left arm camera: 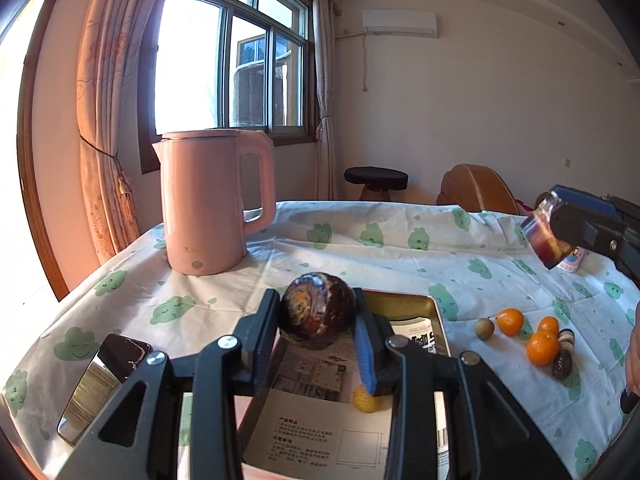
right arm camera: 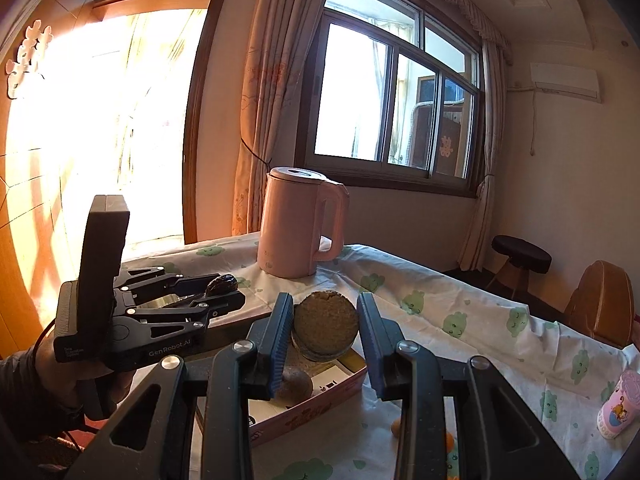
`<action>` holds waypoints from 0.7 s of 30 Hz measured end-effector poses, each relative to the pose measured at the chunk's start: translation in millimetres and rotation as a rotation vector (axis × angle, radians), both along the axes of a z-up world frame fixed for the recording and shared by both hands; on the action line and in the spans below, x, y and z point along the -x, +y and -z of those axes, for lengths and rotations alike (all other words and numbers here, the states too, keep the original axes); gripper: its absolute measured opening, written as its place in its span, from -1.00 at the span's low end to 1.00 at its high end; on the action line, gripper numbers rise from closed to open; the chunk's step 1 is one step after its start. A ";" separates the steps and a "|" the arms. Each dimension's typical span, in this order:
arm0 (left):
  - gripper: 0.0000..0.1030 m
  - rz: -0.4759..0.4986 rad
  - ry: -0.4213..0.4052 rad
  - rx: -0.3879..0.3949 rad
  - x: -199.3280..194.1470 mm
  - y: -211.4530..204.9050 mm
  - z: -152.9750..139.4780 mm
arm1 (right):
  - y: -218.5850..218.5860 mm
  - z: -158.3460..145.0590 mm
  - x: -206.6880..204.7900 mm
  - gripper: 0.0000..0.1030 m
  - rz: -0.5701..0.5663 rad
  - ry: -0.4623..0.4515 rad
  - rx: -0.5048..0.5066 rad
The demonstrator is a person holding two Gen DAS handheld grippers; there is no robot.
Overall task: Organize fruits
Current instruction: 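Lower the brown piece over the tin with the right tool while the left holds its fruit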
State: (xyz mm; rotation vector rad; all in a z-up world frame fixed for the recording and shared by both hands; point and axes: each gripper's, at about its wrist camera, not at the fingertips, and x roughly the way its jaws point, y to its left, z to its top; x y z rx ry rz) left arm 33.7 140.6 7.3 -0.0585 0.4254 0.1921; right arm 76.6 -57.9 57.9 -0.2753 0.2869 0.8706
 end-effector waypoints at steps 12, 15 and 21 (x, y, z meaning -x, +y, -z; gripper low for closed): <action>-0.29 0.002 0.079 -0.007 -14.1 6.0 17.5 | 39.6 47.7 -14.5 -0.32 -0.042 0.116 0.055; -0.29 0.002 0.091 -0.009 -16.2 6.1 20.3 | 42.7 57.3 -12.6 -0.32 -0.052 0.139 0.062; -0.29 0.006 0.110 -0.014 -18.6 4.8 24.5 | 48.6 72.2 -7.0 -0.32 -0.066 0.168 0.077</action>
